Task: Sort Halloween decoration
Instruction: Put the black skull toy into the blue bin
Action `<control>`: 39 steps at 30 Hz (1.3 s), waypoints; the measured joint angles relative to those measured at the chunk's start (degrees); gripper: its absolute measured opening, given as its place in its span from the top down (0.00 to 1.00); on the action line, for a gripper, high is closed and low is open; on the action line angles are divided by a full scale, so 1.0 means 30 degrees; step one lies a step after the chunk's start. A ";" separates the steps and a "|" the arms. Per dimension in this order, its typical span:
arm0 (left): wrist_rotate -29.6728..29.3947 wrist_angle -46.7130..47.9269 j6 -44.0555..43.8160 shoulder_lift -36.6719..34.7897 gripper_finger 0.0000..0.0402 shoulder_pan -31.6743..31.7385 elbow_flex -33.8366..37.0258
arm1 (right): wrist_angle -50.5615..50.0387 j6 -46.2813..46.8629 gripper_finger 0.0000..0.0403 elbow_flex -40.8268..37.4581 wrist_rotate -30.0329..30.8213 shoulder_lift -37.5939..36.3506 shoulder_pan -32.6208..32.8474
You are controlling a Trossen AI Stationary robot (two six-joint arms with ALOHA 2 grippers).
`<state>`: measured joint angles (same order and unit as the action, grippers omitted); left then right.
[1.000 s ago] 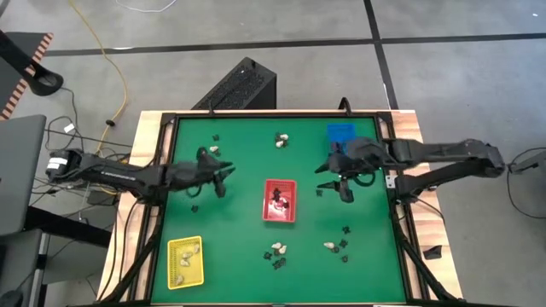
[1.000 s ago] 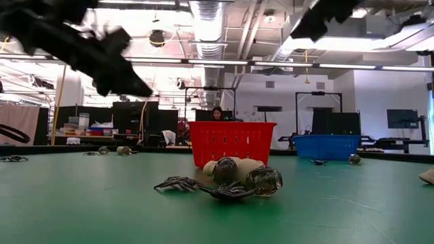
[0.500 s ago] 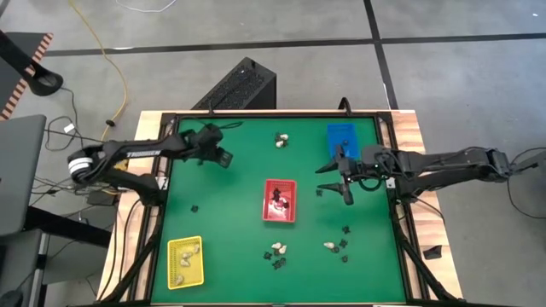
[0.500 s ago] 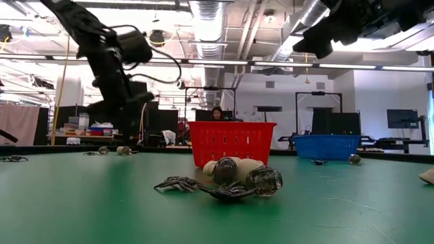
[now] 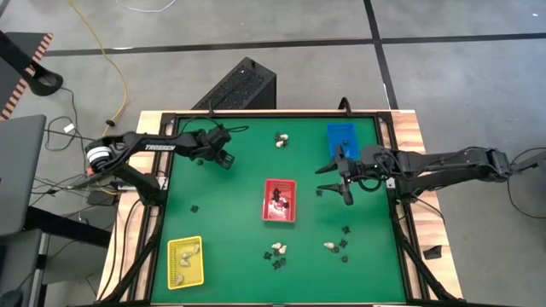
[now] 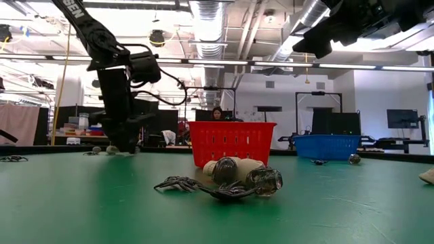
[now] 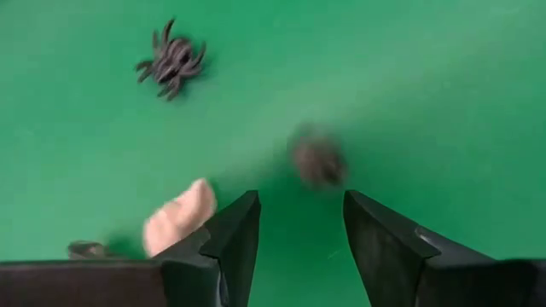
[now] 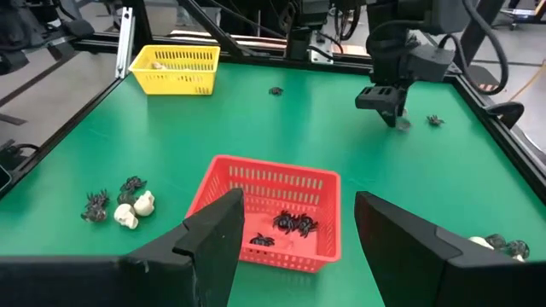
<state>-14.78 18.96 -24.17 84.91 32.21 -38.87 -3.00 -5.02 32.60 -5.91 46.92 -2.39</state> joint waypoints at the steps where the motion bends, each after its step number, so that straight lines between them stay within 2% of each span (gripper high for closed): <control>1: 0.0036 -0.0010 0.0036 0.0012 0.60 0.0001 0.0000 | 0.0012 0.0000 0.37 0.0005 -0.0002 0.0000 0.0000; 10: 0.0727 -0.1039 0.1123 -0.0844 0.60 0.0000 -0.0222 | 0.0005 -0.0051 0.37 0.0007 -0.0002 0.0000 0.0000; 17: -0.0070 -0.0110 0.1477 -0.1298 0.60 0.0665 -0.1540 | 0.0005 -0.0225 0.37 0.0005 -0.0002 0.0000 0.0000; 22: 0.0830 -0.0158 0.0764 -0.0276 0.60 0.1483 -0.1894 | 0.0004 -0.0284 0.37 0.0007 -0.0002 0.0000 0.0000; 30: 0.0341 -0.1304 -0.0020 0.2479 0.60 0.1372 -0.1880 | 0.0005 -0.0204 0.37 0.0001 -0.0002 0.0000 0.0029; 35: 0.0083 -0.1582 -0.0120 0.2890 0.60 0.1271 -0.1938 | 0.0003 -0.0206 0.37 0.0007 -0.0010 0.0000 0.0029; 39: -0.0028 -0.1655 -0.0158 0.2781 0.65 0.1231 -0.1909 | -0.0004 -0.0284 0.37 0.0000 -0.0010 0.0000 0.0029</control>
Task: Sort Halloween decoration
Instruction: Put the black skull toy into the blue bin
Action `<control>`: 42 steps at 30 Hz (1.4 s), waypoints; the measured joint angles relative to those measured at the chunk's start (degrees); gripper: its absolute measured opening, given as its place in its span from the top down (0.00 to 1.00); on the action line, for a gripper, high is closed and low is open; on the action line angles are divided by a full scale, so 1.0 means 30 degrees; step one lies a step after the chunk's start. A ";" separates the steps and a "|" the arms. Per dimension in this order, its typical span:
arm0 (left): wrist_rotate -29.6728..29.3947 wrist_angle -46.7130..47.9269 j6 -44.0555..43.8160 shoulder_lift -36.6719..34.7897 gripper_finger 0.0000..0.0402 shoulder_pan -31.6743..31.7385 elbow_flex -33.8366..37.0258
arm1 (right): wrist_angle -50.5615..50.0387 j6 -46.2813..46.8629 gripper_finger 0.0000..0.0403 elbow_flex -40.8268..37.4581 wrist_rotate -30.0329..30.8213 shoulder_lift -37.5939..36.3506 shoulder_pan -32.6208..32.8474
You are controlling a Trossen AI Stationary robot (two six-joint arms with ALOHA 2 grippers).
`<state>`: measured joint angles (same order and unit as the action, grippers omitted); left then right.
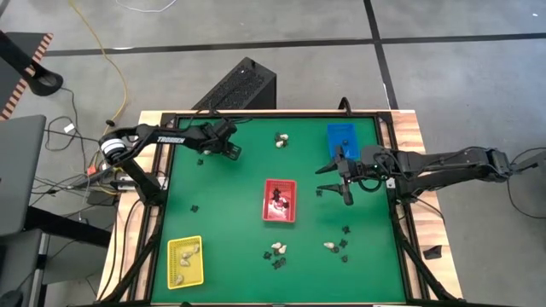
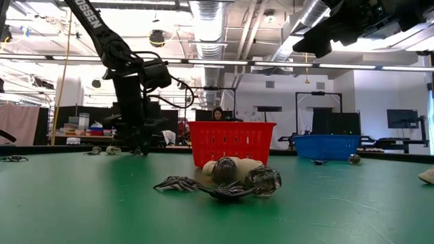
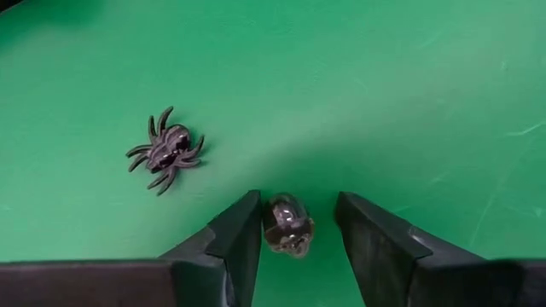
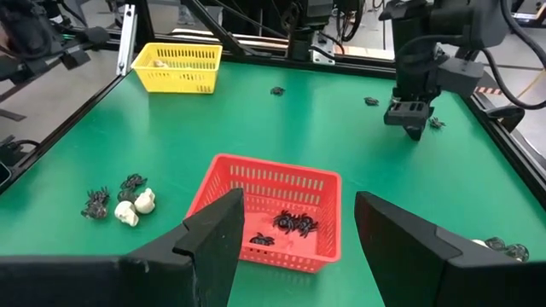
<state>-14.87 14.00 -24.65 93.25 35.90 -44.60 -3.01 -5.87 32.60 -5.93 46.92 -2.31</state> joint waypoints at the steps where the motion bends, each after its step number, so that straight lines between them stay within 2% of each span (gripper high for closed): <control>1: 0.0136 0.0000 -0.0006 0.0000 0.66 0.0000 0.0000 | 0.0002 0.0000 0.37 0.0003 0.0000 0.0000 0.0000; 12: 0.0909 0.0138 0.0356 -0.0007 0.85 0.0007 0.0002 | -0.0006 -0.0053 0.37 0.0006 0.0000 0.0000 0.0000; 19: 0.1768 0.0127 0.0481 -0.0391 0.83 -0.0053 0.0059 | 0.0002 0.0158 0.37 0.0000 0.0000 0.0000 0.0000; 21: 0.2719 -0.0126 0.0380 -0.0867 0.82 -0.0311 0.0094 | -0.0016 0.0345 0.37 0.0007 -0.0007 0.0000 0.0000; 25: 0.4620 -0.3550 -0.0226 -0.1494 0.84 -0.1540 0.0087 | -0.0697 0.0466 0.37 0.0007 -0.0004 -0.0018 0.0000; 30: 0.5614 -1.1457 -0.1089 -0.0173 0.85 -0.4516 -0.0297 | -0.1550 0.0474 0.37 0.0000 0.0000 -0.0274 -0.0008; 32: 0.5550 -1.2642 -0.1016 0.1205 0.85 -0.5312 -0.1441 | -0.1608 0.0474 0.37 0.0024 0.0008 -0.0540 -0.0015; 34: 0.5534 -1.2927 -0.0498 0.2940 0.85 -0.5741 -0.3609 | -0.1503 0.0522 0.37 0.0350 0.0215 -0.0774 -0.0009; 42: 0.6538 -1.2750 0.2617 1.1312 0.85 -0.6329 -1.5030 | -0.2202 0.1816 0.37 0.0568 0.0443 -0.2405 0.0532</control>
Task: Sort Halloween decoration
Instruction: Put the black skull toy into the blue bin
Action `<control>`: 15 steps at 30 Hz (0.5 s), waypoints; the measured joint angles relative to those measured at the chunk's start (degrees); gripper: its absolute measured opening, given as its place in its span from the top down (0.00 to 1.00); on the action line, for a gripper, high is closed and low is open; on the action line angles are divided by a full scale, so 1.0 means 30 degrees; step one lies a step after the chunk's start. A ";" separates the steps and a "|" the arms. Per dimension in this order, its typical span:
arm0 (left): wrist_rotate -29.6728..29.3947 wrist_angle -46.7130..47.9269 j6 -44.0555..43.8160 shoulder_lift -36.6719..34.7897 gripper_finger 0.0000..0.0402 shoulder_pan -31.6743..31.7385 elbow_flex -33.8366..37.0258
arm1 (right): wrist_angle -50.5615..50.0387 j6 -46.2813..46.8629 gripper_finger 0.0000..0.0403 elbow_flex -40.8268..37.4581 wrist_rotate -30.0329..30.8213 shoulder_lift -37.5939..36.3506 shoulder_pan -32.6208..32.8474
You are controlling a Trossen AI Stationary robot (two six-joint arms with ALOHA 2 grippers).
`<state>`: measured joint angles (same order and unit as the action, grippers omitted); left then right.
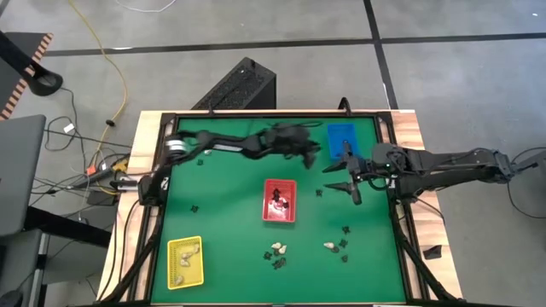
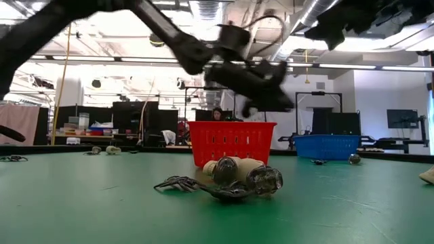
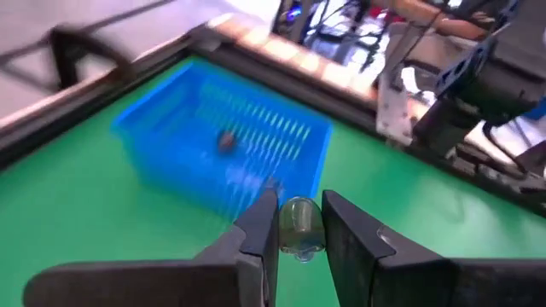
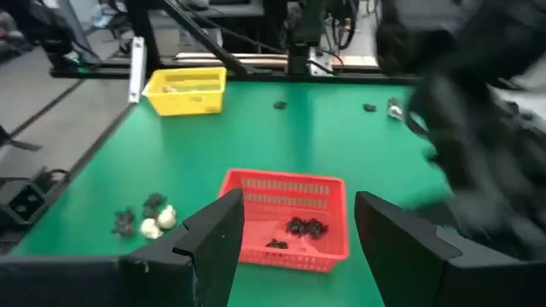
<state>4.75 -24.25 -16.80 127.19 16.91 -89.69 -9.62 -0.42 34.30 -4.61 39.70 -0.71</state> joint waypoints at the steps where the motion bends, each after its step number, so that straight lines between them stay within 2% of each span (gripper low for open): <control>1: 0.0156 0.0020 0.0177 0.0950 0.85 -0.0017 -0.1430 | -0.0061 0.0013 0.37 0.0000 0.0023 -0.0271 0.0172; 5: 0.0118 0.1701 0.0387 0.4652 0.85 0.0025 -0.6690 | -0.0308 0.0033 0.37 0.0000 0.0791 -0.1597 0.0891; 10: -0.0004 0.4083 0.0404 0.7899 0.85 0.0129 -1.1658 | -0.0675 0.0013 0.37 0.0000 0.2170 -0.2547 0.2056; 12: -0.0326 0.4817 0.0445 0.8523 0.85 0.0129 -1.3051 | -0.0868 0.0011 0.37 0.0000 0.2492 -0.2589 0.2524; 15: -0.0630 0.5287 0.0805 0.8979 0.81 0.0158 -1.3807 | -0.0828 0.0005 0.37 0.0015 0.2553 -0.2482 0.3156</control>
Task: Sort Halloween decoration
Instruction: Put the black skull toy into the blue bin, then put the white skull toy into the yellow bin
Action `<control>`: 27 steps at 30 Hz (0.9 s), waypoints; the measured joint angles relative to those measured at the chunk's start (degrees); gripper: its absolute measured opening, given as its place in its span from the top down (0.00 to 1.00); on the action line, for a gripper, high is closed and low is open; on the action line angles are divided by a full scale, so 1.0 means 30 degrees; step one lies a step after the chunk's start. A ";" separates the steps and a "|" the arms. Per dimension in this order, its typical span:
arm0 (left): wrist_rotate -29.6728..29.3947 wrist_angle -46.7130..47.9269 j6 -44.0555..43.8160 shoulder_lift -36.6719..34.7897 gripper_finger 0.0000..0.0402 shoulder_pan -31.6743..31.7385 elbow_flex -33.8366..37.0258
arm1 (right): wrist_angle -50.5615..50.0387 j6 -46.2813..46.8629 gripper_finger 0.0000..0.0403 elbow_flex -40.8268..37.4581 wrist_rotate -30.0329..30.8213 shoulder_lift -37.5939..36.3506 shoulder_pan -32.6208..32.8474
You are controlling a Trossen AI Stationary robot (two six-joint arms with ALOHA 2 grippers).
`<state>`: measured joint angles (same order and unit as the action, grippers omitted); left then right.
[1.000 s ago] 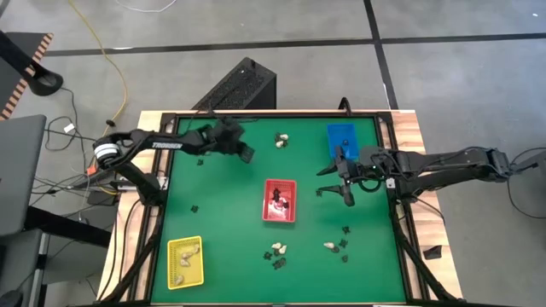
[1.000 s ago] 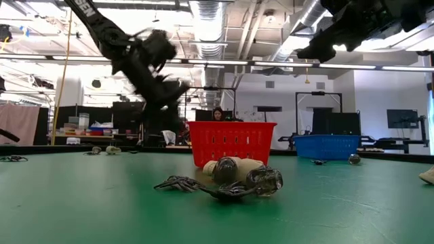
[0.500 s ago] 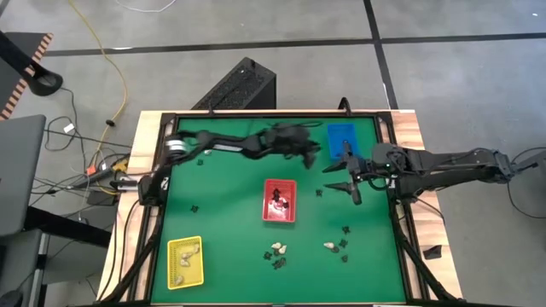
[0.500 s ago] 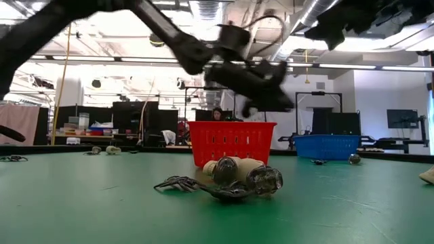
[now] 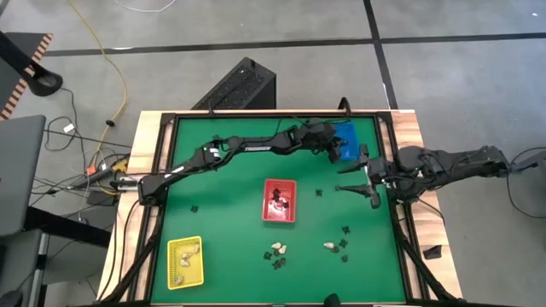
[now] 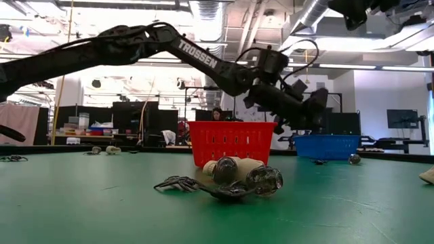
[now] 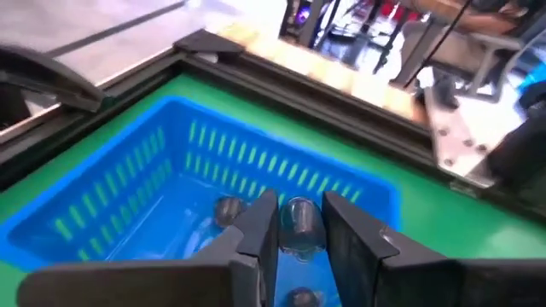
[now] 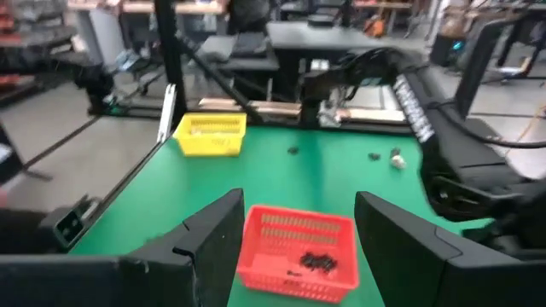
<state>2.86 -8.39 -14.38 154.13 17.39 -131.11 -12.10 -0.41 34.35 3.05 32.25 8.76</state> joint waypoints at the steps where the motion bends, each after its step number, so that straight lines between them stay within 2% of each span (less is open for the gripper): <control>1: -0.0189 0.0168 0.0282 0.0026 0.79 -0.0015 0.0002 | -0.0013 -0.0007 0.37 0.0000 0.0020 0.0073 0.0185; 7: -0.0711 0.0352 0.1161 -0.0282 0.62 -0.0051 0.0000 | 0.0041 -0.0029 0.37 -0.0011 0.0063 0.0297 0.0791; 11: -0.0967 0.2216 0.2498 -0.1241 0.57 0.0095 0.0007 | 0.0226 -0.0058 0.37 -0.0015 0.0523 0.0253 0.0836; 14: -0.2354 0.5054 0.4050 -0.2754 0.57 0.0295 0.0007 | 0.0313 -0.0032 0.37 -0.0015 0.0605 0.0253 0.0833; 19: -0.5030 1.2007 0.7755 -0.5645 0.57 0.0847 -0.0051 | 0.0426 -0.0007 0.37 -0.0015 0.0618 0.0226 0.0829; 24: -0.5151 1.9120 0.8265 -0.7467 0.57 0.2014 0.0044 | 0.0274 -0.0007 0.37 -0.0015 0.0616 0.0443 0.0827; 27: -0.5103 2.2202 0.8079 -0.8858 0.57 0.3003 -0.0008 | 0.0198 -0.0014 0.37 -0.0015 0.0611 0.0648 0.0821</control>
<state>-12.45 58.22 9.86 127.55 26.39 -131.13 -11.51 -0.45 34.30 4.89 34.20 11.22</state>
